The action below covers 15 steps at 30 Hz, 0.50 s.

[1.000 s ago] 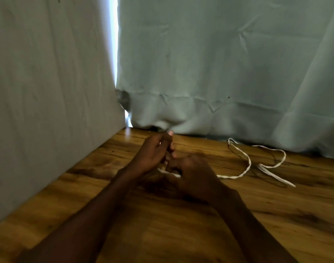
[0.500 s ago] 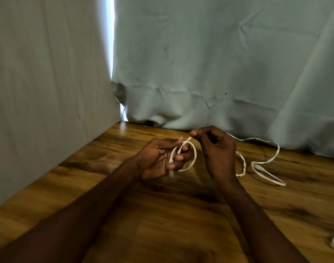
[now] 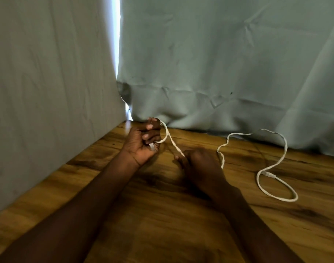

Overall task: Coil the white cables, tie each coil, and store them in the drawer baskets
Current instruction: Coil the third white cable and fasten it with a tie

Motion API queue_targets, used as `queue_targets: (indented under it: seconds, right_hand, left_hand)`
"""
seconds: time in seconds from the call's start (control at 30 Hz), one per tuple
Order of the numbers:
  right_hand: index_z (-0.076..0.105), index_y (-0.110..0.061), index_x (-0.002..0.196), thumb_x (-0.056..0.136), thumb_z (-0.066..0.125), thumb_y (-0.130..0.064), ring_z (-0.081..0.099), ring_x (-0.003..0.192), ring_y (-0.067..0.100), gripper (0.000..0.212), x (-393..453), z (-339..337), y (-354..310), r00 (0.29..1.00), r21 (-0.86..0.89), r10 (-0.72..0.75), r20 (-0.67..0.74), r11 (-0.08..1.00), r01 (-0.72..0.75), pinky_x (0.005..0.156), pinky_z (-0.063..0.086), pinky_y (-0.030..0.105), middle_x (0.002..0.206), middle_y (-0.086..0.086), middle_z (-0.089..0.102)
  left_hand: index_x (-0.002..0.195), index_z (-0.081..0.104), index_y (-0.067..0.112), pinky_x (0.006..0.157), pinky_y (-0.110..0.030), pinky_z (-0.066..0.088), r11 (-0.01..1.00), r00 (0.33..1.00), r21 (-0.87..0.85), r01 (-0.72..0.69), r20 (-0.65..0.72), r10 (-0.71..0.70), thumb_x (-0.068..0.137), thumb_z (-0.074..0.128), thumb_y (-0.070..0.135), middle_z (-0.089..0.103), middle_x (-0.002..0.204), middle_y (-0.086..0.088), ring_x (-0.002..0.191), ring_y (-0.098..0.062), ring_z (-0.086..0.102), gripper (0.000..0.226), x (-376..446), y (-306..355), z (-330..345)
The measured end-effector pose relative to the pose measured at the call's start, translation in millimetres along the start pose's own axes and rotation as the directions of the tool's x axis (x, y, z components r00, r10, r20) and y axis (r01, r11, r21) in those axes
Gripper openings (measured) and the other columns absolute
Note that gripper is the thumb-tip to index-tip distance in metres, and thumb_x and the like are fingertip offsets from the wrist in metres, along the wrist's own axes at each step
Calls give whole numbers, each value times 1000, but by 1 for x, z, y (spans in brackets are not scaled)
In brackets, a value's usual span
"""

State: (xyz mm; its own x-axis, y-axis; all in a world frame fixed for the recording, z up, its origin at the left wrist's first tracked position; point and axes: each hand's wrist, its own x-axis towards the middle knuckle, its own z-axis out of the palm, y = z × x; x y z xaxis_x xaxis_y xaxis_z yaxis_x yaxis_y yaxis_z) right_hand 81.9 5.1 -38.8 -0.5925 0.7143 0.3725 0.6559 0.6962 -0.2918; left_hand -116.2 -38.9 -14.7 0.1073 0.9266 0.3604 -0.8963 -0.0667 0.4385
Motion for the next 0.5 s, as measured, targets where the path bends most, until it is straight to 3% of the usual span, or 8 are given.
queue_targets:
  seconds: [0.1,0.2,0.27,0.37,0.43,0.5]
  right_hand:
    - [71,-23,98,107,40,-53,66,89,29,45,-4,-13,3,965,-6,199,-172,979,-203,72,43,36,90,3,71]
    - [68,-26,91,106,42,-53,63,82,25,41,-3,-17,12,957,22,249,-149,968,-249,63,40,31,83,0,68]
    - [61,-27,83,105,48,-53,59,79,20,36,-4,-10,9,986,31,165,-4,986,-165,61,39,29,79,-5,60]
    - [67,-24,91,101,54,-52,65,84,23,33,-3,4,-4,994,-27,-14,112,999,18,77,53,38,87,-1,67]
    - [69,-24,97,100,51,-54,66,86,28,34,-4,10,-13,985,-103,-145,94,983,154,76,53,39,93,5,71]
    - [68,-25,98,100,46,-56,66,84,28,38,-5,13,-16,959,-75,-271,79,958,277,72,52,38,93,6,71]
  left_hand:
    - [90,48,11,30,-20,29,981,999,191,35,-44,-27,97,52,6,47,49,5,27,-6,23,10,-4,5,8]
    - [89,50,12,31,-20,26,964,997,255,73,-35,-66,109,27,19,43,46,6,28,-8,18,31,-2,0,12]
    - [89,58,8,34,-17,26,980,999,198,27,-37,-20,108,29,21,50,56,5,27,-7,30,37,1,-4,10]
    - [92,71,1,36,-13,28,979,986,180,-98,-112,120,111,28,24,71,91,0,40,-3,49,51,5,-5,8]
    - [98,72,-3,39,-9,34,950,973,277,-140,-139,184,110,29,23,77,101,-11,55,-4,64,52,7,-4,5]
    - [116,63,-7,51,-16,52,831,955,544,-118,-168,245,109,32,25,77,107,-17,72,-14,74,44,8,-8,5]
